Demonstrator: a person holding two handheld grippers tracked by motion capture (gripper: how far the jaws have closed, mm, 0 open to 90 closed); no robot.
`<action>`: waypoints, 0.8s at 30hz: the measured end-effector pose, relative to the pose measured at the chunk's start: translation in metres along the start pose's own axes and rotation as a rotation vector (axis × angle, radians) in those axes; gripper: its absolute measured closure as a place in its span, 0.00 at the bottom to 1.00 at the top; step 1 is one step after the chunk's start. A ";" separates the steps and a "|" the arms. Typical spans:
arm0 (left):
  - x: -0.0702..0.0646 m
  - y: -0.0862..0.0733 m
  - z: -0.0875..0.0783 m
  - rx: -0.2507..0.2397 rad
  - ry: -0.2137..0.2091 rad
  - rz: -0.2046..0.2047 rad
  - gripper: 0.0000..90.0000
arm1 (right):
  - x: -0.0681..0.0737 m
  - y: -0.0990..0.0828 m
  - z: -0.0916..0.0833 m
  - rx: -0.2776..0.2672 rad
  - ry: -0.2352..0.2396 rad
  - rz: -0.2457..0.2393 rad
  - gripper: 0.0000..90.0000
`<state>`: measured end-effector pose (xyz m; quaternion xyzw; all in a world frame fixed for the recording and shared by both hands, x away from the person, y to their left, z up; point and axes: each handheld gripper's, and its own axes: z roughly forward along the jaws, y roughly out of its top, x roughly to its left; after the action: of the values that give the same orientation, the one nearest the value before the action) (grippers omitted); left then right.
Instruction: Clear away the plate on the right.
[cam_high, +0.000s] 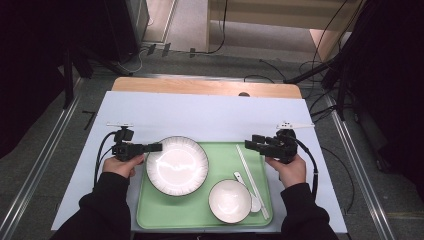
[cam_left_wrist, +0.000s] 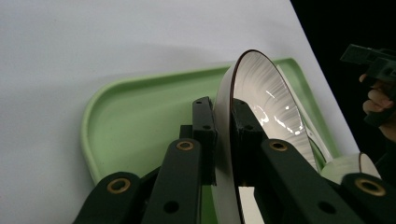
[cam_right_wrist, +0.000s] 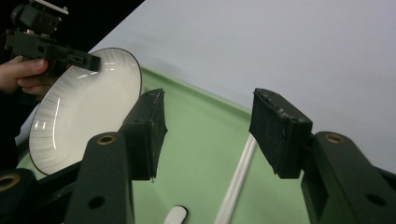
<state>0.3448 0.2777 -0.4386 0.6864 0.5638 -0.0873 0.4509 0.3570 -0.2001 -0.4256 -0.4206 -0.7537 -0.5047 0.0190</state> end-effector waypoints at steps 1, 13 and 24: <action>0.001 -0.001 0.002 0.006 0.000 -0.002 0.92 | -0.001 -0.001 -0.001 0.002 -0.003 -0.001 0.50; -0.004 -0.008 0.016 0.037 0.093 0.111 0.94 | -0.012 -0.008 -0.020 -0.010 -0.031 0.006 0.47; -0.007 -0.008 0.014 -0.003 0.138 0.186 0.74 | -0.007 -0.008 -0.022 0.035 -0.036 -0.038 0.39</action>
<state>0.3408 0.2621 -0.4464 0.7396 0.5274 0.0032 0.4180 0.3473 -0.2228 -0.4240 -0.4150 -0.7703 -0.4841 0.0029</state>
